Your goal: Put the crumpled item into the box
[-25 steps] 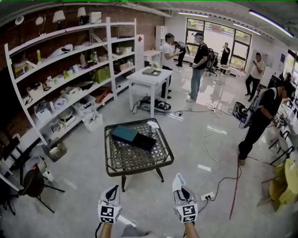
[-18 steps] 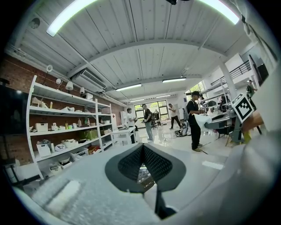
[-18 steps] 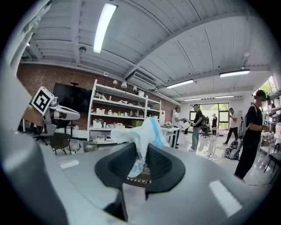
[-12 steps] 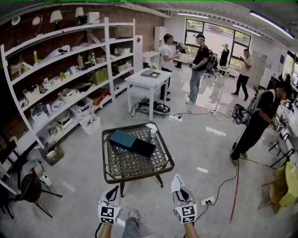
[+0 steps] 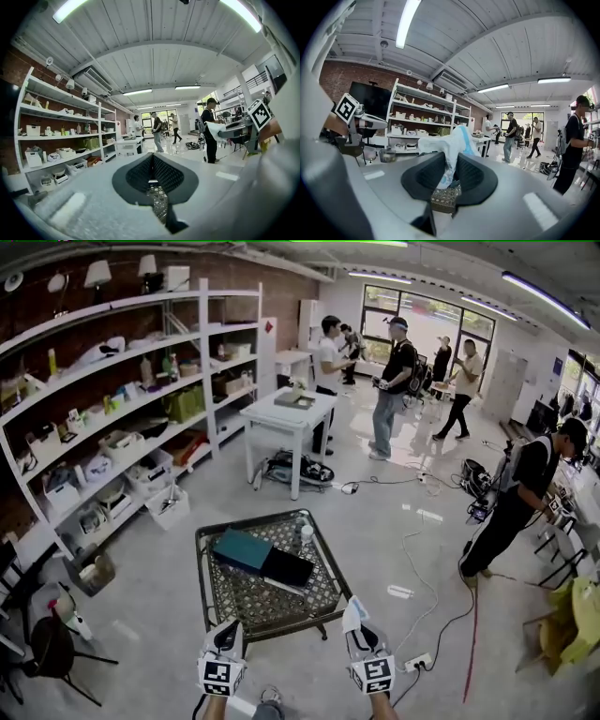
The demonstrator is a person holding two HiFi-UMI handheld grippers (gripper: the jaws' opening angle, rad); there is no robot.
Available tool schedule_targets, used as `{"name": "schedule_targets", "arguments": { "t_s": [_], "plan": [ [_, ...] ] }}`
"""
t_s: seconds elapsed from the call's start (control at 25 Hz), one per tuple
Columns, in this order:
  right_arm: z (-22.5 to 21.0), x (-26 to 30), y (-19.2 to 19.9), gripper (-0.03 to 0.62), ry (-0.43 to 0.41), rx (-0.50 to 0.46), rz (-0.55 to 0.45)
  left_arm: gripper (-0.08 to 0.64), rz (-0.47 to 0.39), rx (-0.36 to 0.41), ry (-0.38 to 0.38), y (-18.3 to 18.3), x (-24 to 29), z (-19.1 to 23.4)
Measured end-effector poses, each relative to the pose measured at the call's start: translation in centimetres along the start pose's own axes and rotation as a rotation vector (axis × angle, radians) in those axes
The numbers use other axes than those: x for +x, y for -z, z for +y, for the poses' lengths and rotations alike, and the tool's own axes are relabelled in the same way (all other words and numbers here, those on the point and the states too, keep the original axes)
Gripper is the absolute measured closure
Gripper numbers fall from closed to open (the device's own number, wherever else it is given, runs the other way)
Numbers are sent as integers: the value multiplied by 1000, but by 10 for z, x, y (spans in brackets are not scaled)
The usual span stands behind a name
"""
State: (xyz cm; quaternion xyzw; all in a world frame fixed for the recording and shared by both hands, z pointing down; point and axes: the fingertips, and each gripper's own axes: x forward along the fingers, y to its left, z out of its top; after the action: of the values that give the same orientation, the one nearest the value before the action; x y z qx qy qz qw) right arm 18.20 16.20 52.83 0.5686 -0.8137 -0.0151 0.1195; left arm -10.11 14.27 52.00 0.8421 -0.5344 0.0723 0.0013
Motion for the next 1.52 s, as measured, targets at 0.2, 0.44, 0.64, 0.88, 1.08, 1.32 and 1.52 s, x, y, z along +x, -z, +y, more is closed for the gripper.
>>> {"name": "schedule_targets", "arguments": {
  "t_s": [0.2, 0.44, 0.64, 0.88, 1.08, 1.32, 1.52],
  "plan": [
    [-6, 59, -16, 520, 17, -7, 9, 555, -9, -8, 22, -8, 53, 42],
    [-3, 127, -30, 520, 39, -12, 15, 555, -6, -16, 44, -6, 106, 98],
    [-1, 161, -30, 520, 49, -9, 33, 555, -26, -19, 68, -9, 138, 121],
    [3, 182, -22, 520, 59, 23, 51, 555, -10, -33, 100, 1, 166, 133],
    [-3, 199, -11, 520, 56, 32, 65, 555, 2, -30, 118, 9, 187, 133],
    [-23, 239, -13, 520, 31, 33, 63, 555, 10, -23, 91, 4, 223, 148],
    [-51, 288, -23, 520, 2, 25, 45, 555, 18, -32, 51, -4, 268, 166]
  ]
}}
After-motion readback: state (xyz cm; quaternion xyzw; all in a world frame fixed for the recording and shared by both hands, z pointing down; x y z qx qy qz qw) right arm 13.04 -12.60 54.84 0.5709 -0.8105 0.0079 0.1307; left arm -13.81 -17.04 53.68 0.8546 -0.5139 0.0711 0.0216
